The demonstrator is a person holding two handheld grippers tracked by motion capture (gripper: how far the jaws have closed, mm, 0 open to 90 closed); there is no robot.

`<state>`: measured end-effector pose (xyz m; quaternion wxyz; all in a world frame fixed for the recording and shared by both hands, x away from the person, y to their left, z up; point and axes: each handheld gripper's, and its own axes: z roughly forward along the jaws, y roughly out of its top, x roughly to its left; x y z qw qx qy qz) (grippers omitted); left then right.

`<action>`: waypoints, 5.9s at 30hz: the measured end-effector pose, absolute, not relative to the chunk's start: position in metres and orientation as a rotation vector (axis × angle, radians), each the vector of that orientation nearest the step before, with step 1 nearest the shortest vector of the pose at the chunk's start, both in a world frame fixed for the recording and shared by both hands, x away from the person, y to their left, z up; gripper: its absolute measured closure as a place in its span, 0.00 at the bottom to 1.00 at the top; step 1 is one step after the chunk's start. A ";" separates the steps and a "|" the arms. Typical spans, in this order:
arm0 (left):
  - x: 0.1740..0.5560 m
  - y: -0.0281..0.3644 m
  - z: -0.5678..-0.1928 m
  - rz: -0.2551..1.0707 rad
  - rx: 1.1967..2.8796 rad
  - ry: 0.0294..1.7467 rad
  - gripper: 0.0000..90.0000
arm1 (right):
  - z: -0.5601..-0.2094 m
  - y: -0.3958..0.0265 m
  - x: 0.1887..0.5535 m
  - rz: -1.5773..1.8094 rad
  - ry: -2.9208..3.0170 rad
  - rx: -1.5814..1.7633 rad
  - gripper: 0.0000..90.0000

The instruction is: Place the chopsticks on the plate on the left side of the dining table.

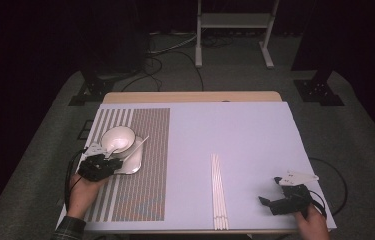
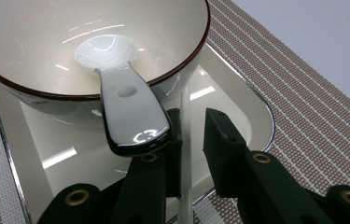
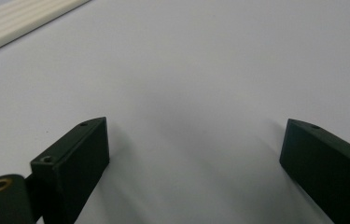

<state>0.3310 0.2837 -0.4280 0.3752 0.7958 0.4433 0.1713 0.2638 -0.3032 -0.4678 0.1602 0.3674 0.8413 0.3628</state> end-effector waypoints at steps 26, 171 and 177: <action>0.321 0.268 -0.421 0.418 2.041 1.079 0.78 | -0.468 -0.303 0.264 1.036 2.403 1.049 0.07; 0.270 0.020 -0.463 0.293 2.293 0.679 0.00 | -0.468 -0.303 0.264 1.038 2.404 1.049 0.07; 0.270 0.022 -0.463 0.289 2.298 0.666 0.00 | -0.468 -0.303 0.264 1.038 2.403 1.050 0.07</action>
